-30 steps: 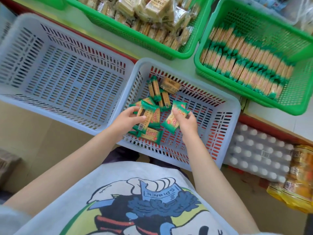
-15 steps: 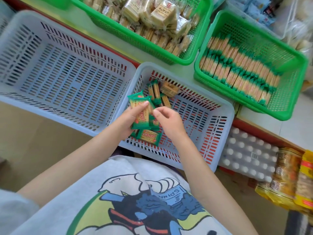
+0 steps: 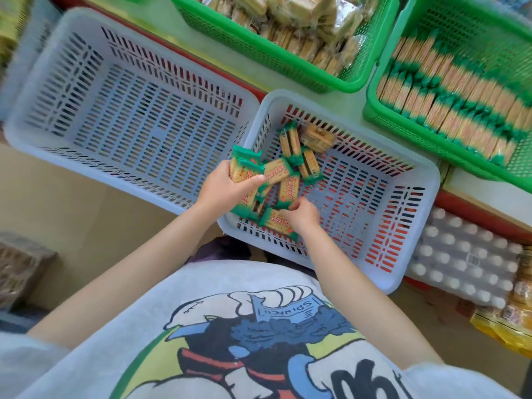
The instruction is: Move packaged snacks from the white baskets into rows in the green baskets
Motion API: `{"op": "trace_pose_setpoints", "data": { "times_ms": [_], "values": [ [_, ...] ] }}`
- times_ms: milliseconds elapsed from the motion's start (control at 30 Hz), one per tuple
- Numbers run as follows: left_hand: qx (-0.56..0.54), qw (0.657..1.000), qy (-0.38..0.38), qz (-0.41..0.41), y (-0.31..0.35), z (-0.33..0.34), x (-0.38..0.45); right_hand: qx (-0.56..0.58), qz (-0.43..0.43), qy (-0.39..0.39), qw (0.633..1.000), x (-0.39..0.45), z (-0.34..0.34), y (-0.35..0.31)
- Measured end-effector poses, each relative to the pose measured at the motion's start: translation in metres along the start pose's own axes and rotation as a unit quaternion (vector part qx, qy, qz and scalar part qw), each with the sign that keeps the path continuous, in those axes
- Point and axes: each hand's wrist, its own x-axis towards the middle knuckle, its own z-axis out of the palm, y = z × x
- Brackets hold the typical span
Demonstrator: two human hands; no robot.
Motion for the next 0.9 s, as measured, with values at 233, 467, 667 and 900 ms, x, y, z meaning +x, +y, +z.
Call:
{"op": "trace_pose_setpoints", "data": {
  "times_ms": [233, 467, 667, 900],
  "values": [
    [-0.054, 0.997, -0.056, -0.026, 0.009, -0.008, 0.007, -0.070, -0.034, -0.053, 0.996, -0.007, -0.023, -0.010],
    [-0.188, 0.971, -0.108, -0.100, 0.042, -0.009, 0.006, 0.440, -0.142, -0.067, 0.884, -0.066, -0.090, -0.036],
    [-0.329, 0.921, -0.200, -0.063, 0.114, 0.010, -0.006, 0.337, -0.263, 0.056, 0.902, -0.098, -0.120, -0.073],
    [-0.318, 0.919, -0.233, 0.002, 0.190, 0.044, -0.003, 0.406, -0.183, 0.021, 0.895, -0.090, -0.168, -0.058]
  ]
}}
